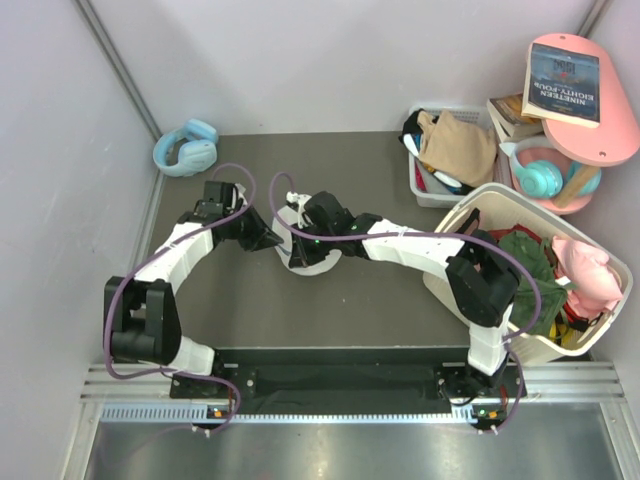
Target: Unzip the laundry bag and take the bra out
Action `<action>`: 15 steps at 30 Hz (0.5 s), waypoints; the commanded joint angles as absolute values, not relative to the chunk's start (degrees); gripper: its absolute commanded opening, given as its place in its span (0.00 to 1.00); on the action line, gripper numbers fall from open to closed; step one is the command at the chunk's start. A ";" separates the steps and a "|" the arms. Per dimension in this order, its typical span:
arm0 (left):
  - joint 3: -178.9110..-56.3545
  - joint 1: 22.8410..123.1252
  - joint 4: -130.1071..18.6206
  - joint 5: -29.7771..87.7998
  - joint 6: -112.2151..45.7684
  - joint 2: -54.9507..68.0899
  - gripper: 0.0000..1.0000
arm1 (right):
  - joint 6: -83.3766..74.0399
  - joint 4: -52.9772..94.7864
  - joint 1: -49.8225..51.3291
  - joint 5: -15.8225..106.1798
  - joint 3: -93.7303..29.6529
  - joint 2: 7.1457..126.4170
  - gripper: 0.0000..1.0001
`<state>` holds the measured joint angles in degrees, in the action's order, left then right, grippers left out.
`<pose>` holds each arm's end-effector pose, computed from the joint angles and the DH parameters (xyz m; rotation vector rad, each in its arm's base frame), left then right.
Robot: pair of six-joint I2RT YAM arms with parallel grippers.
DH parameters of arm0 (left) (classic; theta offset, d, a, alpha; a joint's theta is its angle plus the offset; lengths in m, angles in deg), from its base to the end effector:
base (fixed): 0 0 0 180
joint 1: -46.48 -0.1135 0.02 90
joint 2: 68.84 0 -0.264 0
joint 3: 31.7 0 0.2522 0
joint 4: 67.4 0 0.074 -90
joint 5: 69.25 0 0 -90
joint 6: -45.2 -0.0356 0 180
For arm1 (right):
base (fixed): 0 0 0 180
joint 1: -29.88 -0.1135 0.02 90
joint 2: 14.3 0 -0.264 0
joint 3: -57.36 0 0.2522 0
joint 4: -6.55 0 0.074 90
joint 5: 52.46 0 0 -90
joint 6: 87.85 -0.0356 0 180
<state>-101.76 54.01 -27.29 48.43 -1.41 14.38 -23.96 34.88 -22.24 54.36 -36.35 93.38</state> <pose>0.2928 -0.0554 0.2337 -0.5995 2.5450 -0.9516 0.2527 0.3417 0.2314 -0.7202 2.3938 0.9819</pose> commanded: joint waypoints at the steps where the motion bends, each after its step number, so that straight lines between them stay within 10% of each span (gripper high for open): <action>1: -103.21 53.78 -30.09 48.97 -2.17 15.27 0.00 | -24.05 33.58 -23.03 54.68 -36.47 91.17 0.00; 15: -103.82 52.46 -28.59 48.61 -4.72 15.19 0.00 | -24.48 33.06 -19.78 53.18 -29.27 86.25 0.00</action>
<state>-101.80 53.75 -27.68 49.46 -2.56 15.32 -24.03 33.83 -21.28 53.64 -31.67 91.26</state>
